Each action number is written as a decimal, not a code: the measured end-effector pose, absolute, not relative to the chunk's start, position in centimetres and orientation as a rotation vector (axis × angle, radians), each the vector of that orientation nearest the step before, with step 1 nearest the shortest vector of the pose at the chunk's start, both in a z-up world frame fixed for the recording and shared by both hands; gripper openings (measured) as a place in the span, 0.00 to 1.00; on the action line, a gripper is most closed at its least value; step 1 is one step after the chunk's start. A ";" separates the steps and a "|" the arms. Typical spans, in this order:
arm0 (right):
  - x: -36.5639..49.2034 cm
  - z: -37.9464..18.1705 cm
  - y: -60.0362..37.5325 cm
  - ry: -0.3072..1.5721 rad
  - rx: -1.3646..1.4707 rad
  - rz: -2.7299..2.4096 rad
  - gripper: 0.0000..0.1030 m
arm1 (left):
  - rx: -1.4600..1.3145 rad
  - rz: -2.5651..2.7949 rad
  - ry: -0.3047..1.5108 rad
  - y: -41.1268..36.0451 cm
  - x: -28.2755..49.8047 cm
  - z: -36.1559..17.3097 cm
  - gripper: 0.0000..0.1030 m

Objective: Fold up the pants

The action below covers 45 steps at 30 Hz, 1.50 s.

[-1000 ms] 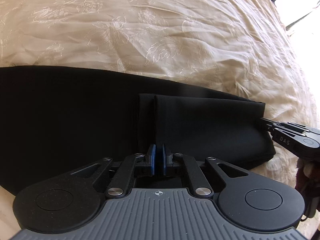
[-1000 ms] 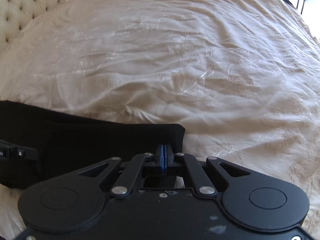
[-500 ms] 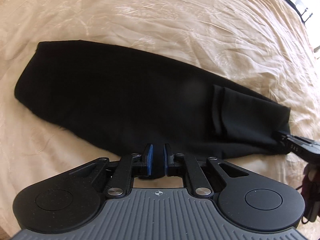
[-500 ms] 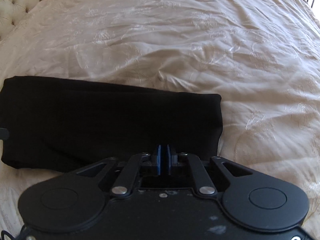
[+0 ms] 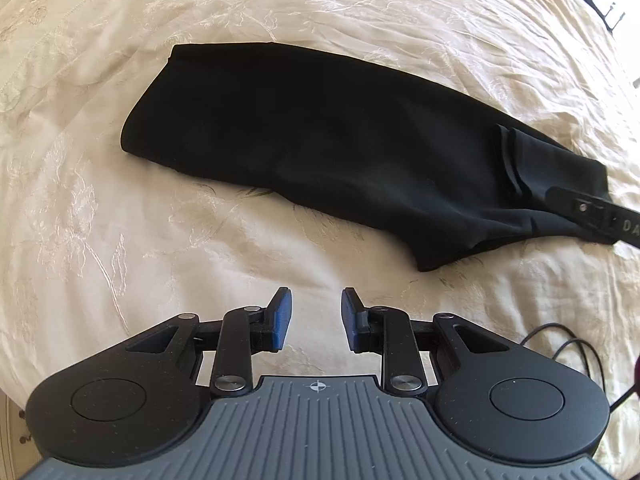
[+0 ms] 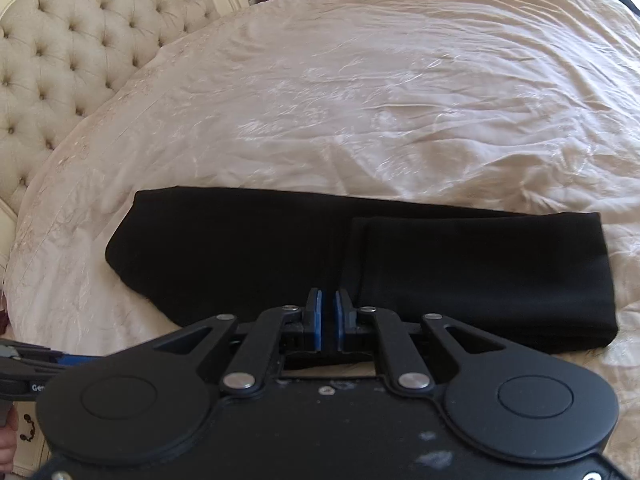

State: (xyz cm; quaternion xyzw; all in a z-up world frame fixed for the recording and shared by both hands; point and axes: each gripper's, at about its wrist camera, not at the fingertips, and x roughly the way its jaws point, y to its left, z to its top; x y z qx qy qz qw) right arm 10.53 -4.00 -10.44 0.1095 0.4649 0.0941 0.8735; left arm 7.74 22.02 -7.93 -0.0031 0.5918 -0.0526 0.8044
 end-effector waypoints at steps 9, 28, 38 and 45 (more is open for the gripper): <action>11.2 -12.7 4.7 1.061 0.220 0.129 0.09 | 0.041 -0.235 1.204 27.0 10.9 -7.9 0.34; 12.1 -18.1 8.6 1.270 0.119 -0.096 0.05 | -0.220 -0.227 1.135 35.7 16.5 -10.8 0.92; 12.1 -18.0 8.3 1.289 0.081 -0.095 0.05 | -0.464 -0.237 1.223 38.1 20.2 -16.0 0.94; 12.6 -18.3 9.2 1.293 0.082 -0.085 0.05 | -0.642 -0.150 1.169 38.6 20.4 -17.1 0.99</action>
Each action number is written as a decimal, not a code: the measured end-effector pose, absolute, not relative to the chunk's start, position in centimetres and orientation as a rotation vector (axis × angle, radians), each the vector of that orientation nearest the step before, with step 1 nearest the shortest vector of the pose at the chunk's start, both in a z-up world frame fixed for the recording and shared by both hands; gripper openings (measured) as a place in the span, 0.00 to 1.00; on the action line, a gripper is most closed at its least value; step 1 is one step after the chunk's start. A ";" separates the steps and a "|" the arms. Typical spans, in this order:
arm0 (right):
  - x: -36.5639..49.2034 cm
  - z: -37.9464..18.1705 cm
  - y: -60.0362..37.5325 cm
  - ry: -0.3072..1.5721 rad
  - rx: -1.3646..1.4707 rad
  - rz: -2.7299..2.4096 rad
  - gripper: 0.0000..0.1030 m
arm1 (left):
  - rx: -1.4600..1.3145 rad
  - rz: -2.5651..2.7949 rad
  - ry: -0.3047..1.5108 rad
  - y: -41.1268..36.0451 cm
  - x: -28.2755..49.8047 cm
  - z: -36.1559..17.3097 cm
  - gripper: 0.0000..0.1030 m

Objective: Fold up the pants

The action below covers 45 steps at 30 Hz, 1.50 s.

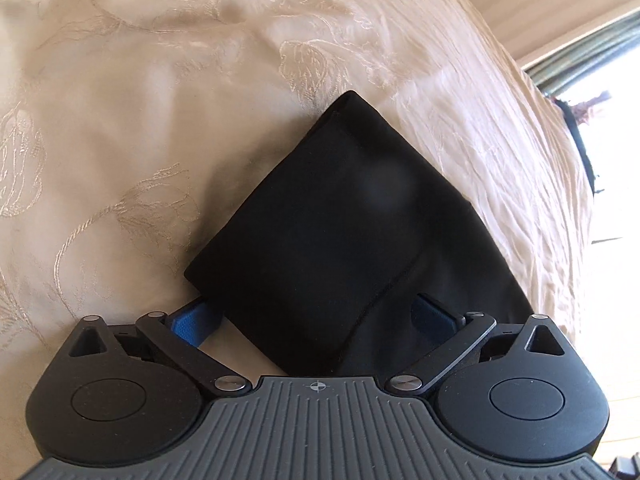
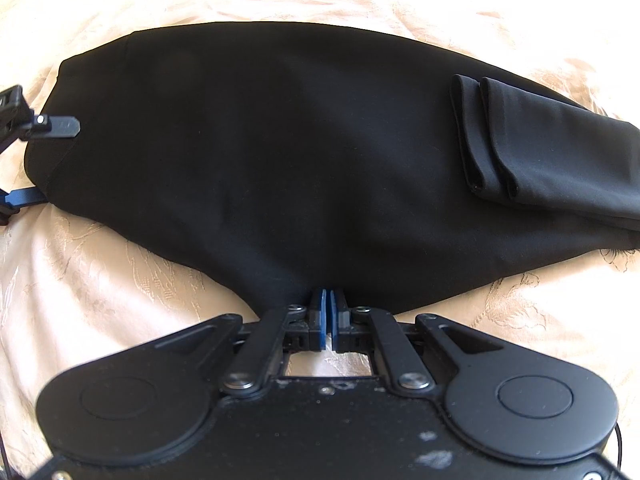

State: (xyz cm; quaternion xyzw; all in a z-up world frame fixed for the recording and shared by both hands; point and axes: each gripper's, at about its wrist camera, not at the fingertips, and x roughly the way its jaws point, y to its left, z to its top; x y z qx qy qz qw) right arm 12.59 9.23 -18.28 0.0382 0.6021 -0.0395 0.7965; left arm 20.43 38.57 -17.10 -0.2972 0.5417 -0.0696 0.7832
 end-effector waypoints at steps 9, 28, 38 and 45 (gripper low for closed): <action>12.0 -18.0 8.3 1.279 0.107 -0.076 0.04 | -0.817 -0.060 1.210 40.5 21.1 -17.1 0.80; 9.4 -18.2 7.6 1.285 0.066 -0.045 0.05 | -0.253 -0.146 0.865 31.5 18.3 -3.9 0.15; 6.5 -14.2 2.2 1.159 0.179 0.129 0.05 | -0.064 -0.194 0.661 20.4 14.2 3.7 0.15; 3.6 -10.9 -7.3 1.083 0.248 0.151 0.05 | 0.034 -0.338 0.588 6.9 11.4 5.0 0.15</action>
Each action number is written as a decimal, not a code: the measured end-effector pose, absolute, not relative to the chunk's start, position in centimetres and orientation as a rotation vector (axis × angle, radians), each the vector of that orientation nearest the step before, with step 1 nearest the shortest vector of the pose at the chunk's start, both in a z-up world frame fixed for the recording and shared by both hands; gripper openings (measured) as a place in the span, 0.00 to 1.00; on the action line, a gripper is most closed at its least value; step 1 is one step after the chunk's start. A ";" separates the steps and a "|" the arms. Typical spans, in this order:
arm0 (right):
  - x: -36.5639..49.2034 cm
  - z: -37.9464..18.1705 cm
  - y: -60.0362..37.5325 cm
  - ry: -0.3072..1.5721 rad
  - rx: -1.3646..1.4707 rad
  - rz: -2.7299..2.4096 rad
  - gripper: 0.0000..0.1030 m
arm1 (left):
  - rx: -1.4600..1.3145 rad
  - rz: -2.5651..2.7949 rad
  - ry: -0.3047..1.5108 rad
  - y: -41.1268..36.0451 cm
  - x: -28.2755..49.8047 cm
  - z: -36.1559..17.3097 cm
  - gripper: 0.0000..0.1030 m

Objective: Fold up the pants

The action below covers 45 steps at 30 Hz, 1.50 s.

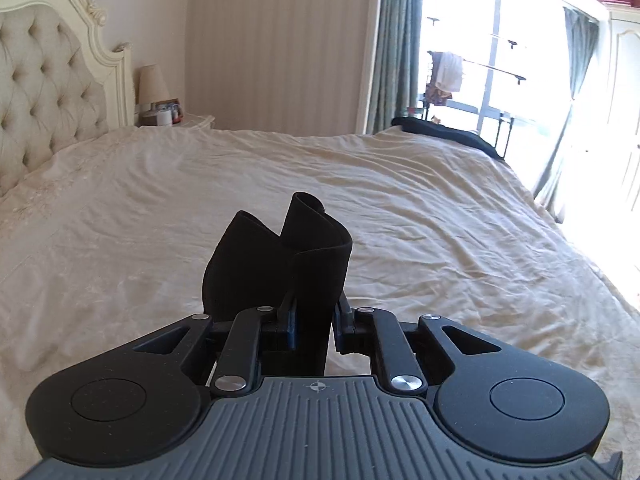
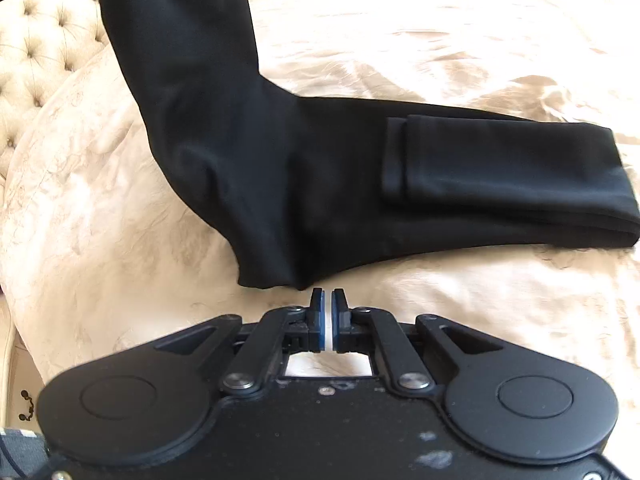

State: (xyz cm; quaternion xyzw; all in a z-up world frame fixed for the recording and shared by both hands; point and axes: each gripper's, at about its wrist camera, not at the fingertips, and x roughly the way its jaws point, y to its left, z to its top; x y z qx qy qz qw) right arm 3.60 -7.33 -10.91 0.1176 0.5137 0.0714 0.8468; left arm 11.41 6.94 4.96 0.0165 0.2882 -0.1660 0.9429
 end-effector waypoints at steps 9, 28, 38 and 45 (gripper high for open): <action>-0.5 -11.0 -19.1 1.099 0.321 -0.044 0.05 | 0.101 -0.565 0.905 -11.1 11.8 -7.2 0.17; 4.6 -8.1 -30.9 0.953 0.329 -0.232 0.14 | 0.073 -0.715 0.963 -10.6 10.5 -6.1 0.44; 12.0 -9.2 -28.6 1.001 0.349 -0.002 0.46 | -0.060 -0.425 1.089 -1.7 12.8 -7.3 0.45; 14.4 -12.9 -26.8 1.113 0.308 0.066 0.43 | -0.126 -0.228 1.145 4.9 13.1 -8.0 0.45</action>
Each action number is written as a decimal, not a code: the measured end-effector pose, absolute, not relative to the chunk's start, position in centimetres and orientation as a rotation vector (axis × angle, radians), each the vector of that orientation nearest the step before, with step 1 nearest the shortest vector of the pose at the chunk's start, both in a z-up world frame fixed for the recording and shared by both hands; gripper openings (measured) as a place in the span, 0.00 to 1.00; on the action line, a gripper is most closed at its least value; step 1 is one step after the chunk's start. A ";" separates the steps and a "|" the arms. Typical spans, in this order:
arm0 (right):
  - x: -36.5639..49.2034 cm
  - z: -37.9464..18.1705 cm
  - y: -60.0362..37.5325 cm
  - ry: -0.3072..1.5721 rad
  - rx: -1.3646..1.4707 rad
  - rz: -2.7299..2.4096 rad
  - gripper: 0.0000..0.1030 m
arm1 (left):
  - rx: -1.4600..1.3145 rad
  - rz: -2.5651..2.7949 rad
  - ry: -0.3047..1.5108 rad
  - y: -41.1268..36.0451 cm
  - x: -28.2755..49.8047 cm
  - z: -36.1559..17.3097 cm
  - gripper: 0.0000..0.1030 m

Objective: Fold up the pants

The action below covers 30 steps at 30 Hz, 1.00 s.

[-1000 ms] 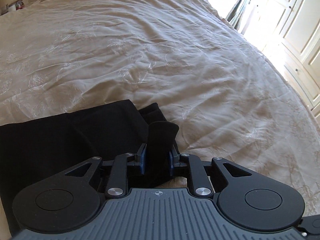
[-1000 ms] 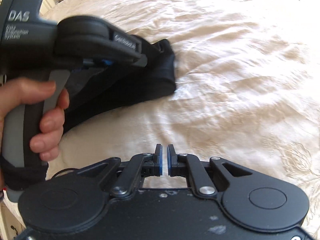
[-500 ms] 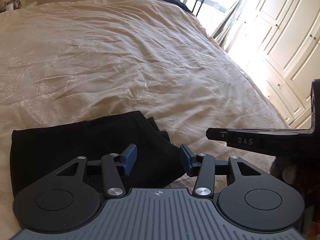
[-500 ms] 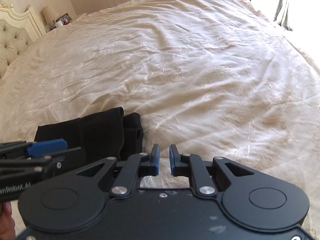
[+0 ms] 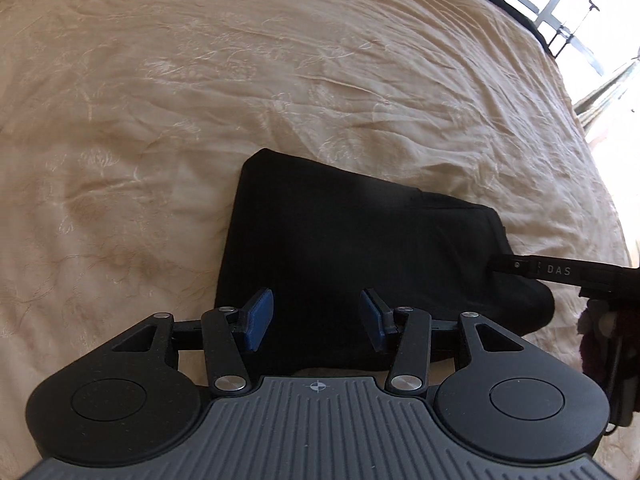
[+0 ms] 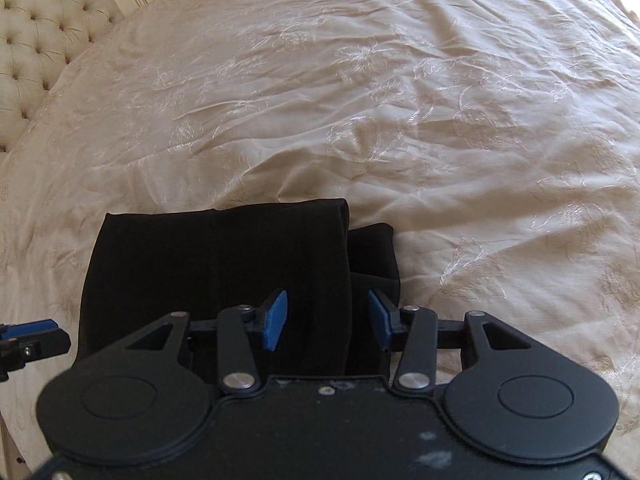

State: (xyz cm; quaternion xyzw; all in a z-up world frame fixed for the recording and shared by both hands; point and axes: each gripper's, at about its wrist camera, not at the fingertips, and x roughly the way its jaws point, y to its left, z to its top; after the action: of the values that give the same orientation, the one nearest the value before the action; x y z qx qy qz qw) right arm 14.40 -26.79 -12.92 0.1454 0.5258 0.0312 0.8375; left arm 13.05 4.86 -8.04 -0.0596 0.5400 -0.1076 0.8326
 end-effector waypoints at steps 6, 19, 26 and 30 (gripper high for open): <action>12.4 -8.6 -25.6 0.969 0.240 0.089 0.06 | -0.140 -0.193 1.159 6.7 13.5 -8.4 0.45; 8.3 -11.1 -28.0 1.006 0.321 -0.111 0.52 | -0.059 -0.232 1.175 5.6 13.9 -9.1 0.45; 11.4 -13.1 -28.7 1.067 0.390 -0.043 0.23 | -0.040 -0.222 1.186 6.1 13.6 -9.3 0.45; 12.4 -11.1 -26.3 1.039 0.208 0.035 0.10 | -0.024 -0.209 1.169 6.3 13.4 -9.2 0.45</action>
State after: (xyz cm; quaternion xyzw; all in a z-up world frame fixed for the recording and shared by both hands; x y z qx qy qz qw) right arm 12.44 -26.35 -11.15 0.0990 0.4957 0.0167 0.8627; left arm 13.42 6.31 -9.23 -0.0114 0.5508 -0.0983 0.8287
